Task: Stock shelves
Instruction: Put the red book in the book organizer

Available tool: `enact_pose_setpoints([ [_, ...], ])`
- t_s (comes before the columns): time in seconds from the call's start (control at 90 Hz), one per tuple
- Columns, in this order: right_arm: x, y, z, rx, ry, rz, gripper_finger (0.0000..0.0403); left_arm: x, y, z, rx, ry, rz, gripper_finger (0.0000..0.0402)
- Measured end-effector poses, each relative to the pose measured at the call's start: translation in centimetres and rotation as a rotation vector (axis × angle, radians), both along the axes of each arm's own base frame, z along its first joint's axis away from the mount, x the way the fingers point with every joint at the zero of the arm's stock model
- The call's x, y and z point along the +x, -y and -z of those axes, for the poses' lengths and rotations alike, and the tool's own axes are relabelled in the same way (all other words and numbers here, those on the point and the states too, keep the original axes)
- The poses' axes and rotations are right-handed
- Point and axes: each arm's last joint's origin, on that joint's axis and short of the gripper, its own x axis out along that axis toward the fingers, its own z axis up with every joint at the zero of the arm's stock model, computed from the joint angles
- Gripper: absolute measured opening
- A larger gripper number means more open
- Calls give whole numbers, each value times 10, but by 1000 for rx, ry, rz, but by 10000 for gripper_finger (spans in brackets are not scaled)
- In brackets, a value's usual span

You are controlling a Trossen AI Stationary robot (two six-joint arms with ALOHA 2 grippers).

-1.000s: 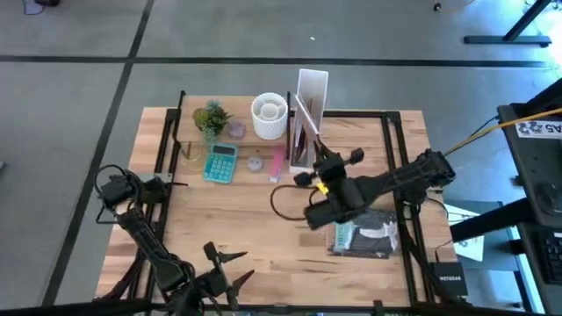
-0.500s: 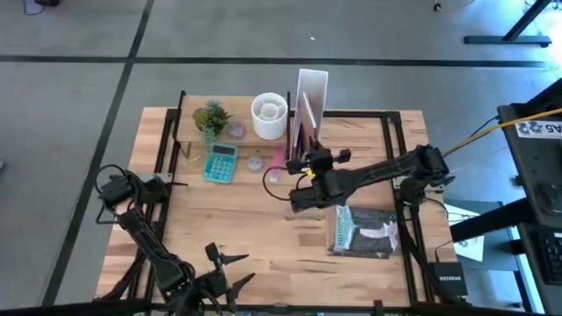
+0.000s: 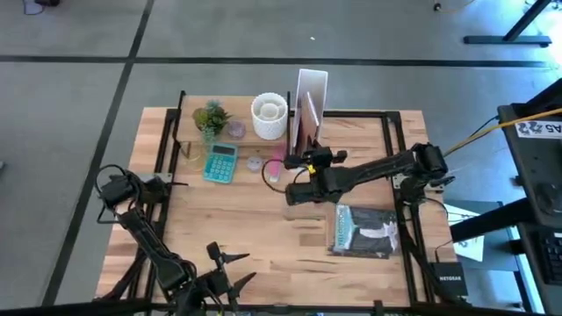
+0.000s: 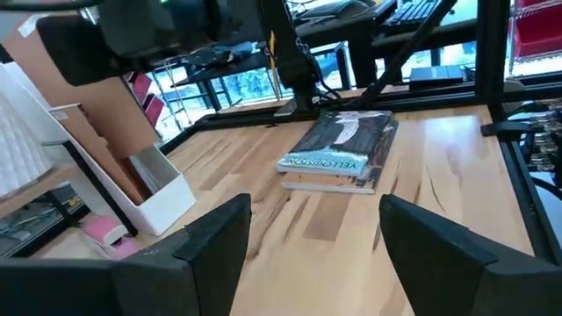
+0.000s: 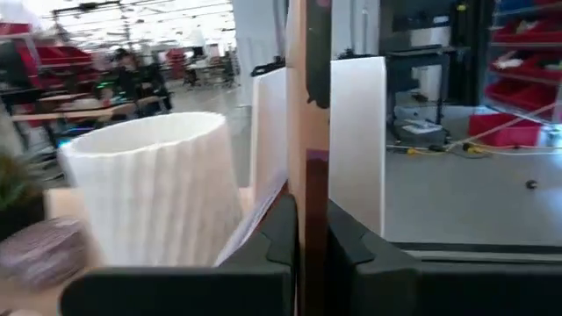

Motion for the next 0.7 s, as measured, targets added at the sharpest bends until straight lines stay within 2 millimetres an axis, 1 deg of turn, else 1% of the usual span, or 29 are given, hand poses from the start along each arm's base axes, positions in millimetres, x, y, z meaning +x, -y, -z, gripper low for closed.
enact_pose_setpoints([
  [0.122, 2, 10, 3, -2, -10, 29, 1, 1, 0, 0, -11, -8, 14, 235],
  [0.289, 4, 16, 6, -3, -21, 47, 4, 1, 0, 0, -11, -8, 14, 235],
  [0.422, 4, 20, 8, -6, -34, 57, 24, 2, -1, 0, -12, -8, 9, 235],
  [0.567, 9, 23, 15, -6, -30, 67, 48, 5, -3, 0, -12, -7, 1, 235],
  [0.7, 16, 24, 24, -5, -13, 72, 59, 7, -4, 1, -21, -19, 12, 235],
])
